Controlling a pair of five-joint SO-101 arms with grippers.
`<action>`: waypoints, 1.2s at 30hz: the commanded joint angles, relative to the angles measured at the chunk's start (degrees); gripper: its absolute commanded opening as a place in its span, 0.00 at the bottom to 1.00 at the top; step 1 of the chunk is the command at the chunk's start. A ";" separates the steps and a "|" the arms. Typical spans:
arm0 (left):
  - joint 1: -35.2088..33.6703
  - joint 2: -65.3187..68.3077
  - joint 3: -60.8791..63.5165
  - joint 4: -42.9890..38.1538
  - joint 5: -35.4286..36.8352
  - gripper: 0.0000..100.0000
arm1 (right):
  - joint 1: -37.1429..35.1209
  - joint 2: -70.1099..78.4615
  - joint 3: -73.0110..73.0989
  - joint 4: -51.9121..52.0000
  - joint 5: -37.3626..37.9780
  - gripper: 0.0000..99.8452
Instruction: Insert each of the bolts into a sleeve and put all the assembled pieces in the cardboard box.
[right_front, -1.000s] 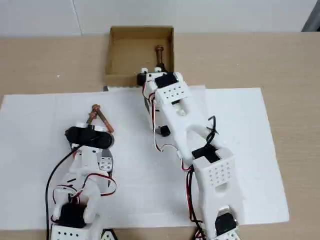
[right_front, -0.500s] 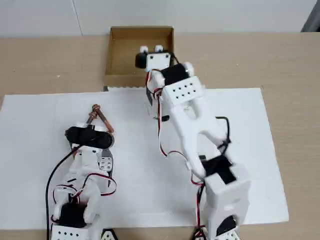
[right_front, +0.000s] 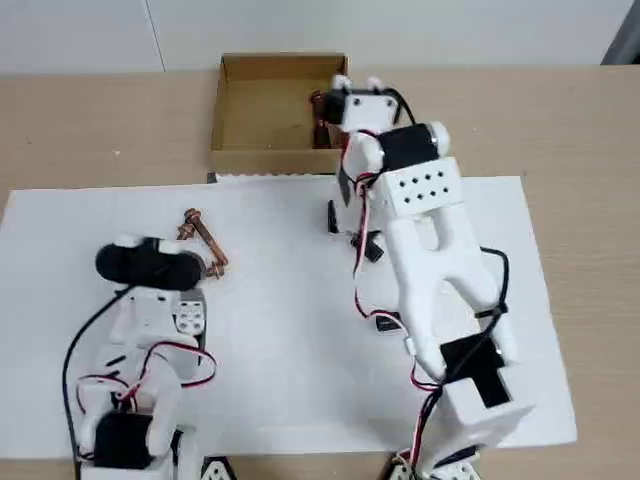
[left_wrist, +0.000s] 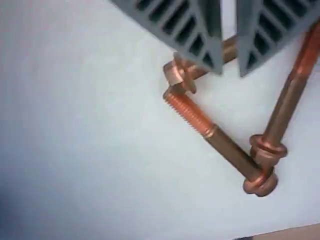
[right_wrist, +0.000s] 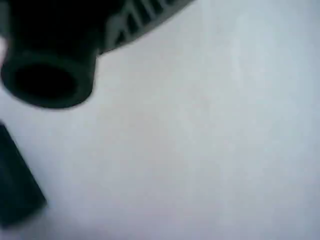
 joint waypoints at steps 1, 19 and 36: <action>-0.53 11.78 -9.63 0.00 0.53 0.01 | 1.01 -6.37 5.45 0.22 0.09 0.00; -12.31 53.63 -33.45 0.79 7.91 0.01 | 5.85 -26.24 30.86 0.13 -2.29 0.00; -12.84 67.96 -33.54 -2.20 11.08 0.01 | 17.71 -31.60 38.33 0.04 8.70 0.00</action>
